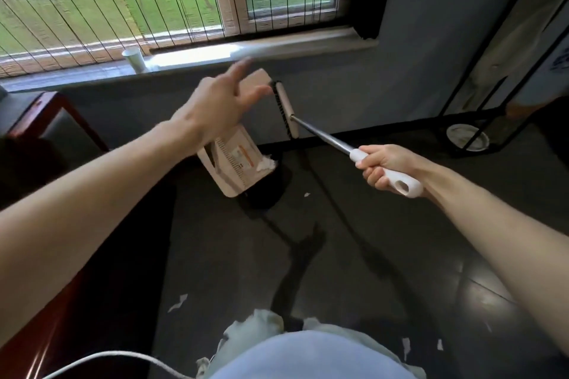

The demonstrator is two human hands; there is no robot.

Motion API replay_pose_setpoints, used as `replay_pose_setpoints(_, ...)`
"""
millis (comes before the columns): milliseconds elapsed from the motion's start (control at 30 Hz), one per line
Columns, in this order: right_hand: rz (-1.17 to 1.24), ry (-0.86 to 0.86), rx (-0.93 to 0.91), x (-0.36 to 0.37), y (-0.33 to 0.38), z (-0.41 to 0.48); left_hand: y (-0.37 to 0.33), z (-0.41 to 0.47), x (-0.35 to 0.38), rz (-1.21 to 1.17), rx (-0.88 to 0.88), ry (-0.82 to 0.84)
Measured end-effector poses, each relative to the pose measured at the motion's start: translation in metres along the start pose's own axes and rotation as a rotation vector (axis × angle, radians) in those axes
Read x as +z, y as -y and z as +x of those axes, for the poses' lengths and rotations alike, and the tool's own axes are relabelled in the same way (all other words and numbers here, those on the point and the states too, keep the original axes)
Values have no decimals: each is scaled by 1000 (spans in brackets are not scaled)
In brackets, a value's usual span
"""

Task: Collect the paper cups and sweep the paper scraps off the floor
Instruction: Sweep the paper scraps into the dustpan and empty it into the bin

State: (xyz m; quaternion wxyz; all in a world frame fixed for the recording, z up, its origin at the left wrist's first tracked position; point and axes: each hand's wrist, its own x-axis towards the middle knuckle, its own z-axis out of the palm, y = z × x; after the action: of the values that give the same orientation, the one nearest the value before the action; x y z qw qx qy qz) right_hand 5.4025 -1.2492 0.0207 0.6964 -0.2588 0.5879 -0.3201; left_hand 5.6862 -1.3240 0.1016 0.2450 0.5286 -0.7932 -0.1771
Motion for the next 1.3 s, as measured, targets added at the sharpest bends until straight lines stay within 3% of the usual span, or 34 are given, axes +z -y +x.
replay_pose_setpoints(100, -36, -73, -32, -1, -12, -9, 0, 20, -42, -150, -76, -101)
replay_pose_setpoints(267, -35, -185, -59, 10, -45, -31, 10, 41, -62, -274, -57, -25)
replay_pose_setpoints(433, 55, -366, -43, 48, -93, -60, 8, 31, 3, -352, 7, 127)
replay_pose_setpoints(600, 209, -545, 56, 75, -160, -108, -12, -8, 78, -475, 64, 386)
replay_pose_setpoints(767, 365, -711, 140, 95, -241, -177, -69, -66, 136, -501, 180, 626)
replay_pose_setpoints(1033, 604, -987, 193, 130, -362, -297, -181, -193, 196, -509, 526, 1038)
replay_pose_setpoints(1300, 1048, -1159, 204, 105, -478, -423, -309, -336, 250, -440, 779, 1189)
